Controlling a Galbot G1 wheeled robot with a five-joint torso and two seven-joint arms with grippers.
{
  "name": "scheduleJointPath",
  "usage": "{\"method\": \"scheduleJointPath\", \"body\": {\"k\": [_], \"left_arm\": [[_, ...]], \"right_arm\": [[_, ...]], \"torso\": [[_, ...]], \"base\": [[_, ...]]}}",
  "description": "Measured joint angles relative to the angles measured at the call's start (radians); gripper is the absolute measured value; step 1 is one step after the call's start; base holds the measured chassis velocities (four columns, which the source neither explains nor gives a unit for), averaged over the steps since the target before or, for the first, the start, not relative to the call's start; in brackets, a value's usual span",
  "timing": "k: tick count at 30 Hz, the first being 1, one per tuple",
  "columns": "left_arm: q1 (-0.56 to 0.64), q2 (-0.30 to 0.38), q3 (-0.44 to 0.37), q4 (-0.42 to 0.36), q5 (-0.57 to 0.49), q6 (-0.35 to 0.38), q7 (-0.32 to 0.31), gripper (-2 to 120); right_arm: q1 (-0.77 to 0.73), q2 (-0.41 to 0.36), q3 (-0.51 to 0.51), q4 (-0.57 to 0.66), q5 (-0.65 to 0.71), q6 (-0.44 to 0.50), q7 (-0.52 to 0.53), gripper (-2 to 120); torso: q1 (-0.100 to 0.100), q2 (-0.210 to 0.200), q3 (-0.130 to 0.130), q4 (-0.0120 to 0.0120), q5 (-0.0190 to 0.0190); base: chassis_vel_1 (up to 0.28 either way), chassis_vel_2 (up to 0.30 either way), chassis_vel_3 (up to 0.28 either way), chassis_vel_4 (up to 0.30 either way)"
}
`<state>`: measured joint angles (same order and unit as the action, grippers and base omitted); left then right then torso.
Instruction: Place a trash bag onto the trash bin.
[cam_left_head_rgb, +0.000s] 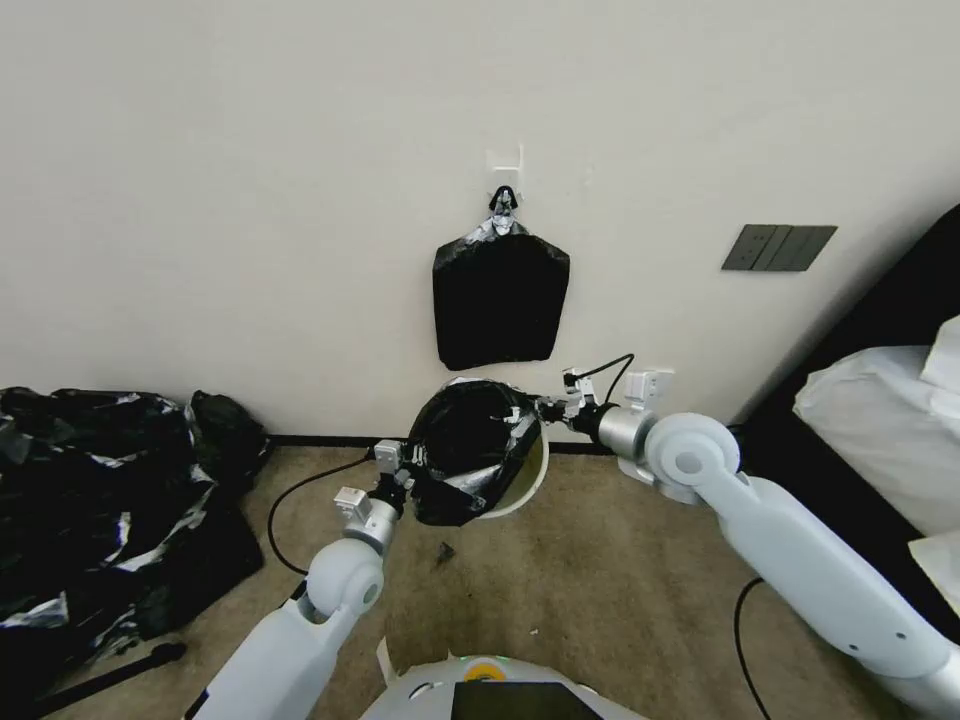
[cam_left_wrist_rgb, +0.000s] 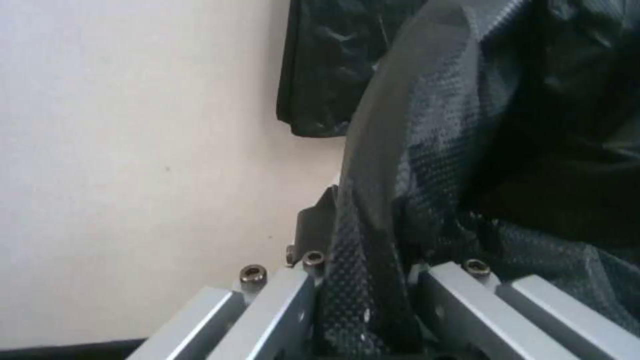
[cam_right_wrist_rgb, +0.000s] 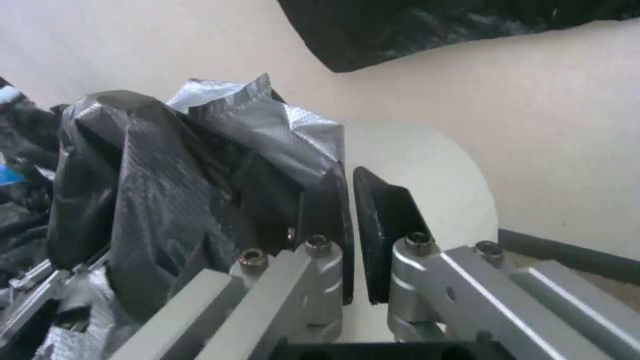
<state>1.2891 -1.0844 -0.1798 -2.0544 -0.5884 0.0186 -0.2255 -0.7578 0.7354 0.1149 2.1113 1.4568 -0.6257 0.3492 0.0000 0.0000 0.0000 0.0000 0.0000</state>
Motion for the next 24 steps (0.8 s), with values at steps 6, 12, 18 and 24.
{"method": "scheduleJointPath", "body": {"k": [6, 12, 18, 24], "left_arm": [[-0.005, -0.006, -0.009, 0.001, -0.080, -0.002, -0.001, 1], [-0.022, -0.012, -0.020, 0.006, -0.158, -0.002, -0.008, 1], [-0.047, -0.019, -0.009, 0.017, -0.196, 0.016, -0.049, 1], [-0.072, -0.023, 0.004, 0.033, -0.181, 0.037, -0.109, 1]], "right_arm": [[-0.027, 0.002, 0.027, -0.007, -0.002, 0.012, -0.020, 6], [-0.057, 0.003, 0.060, -0.002, -0.008, 0.022, -0.028, 7], [-0.125, 0.012, 0.141, 0.037, -0.031, 0.054, 0.012, 32], [-0.168, 0.017, 0.241, 0.104, -0.038, 0.055, 0.054, 50]], "torso": [[0.000, 0.000, 0.000, 0.0000, 0.0001], [0.000, 0.000, 0.000, 0.0000, 0.0000], [0.000, 0.000, 0.000, 0.0000, 0.0000], [0.000, 0.000, 0.000, -0.0002, -0.0001]], "base": [[0.000, 0.000, 0.000, 0.000], [0.000, 0.000, 0.000, 0.000], [0.000, 0.000, 0.000, 0.000], [0.000, 0.000, 0.000, 0.000]]}}
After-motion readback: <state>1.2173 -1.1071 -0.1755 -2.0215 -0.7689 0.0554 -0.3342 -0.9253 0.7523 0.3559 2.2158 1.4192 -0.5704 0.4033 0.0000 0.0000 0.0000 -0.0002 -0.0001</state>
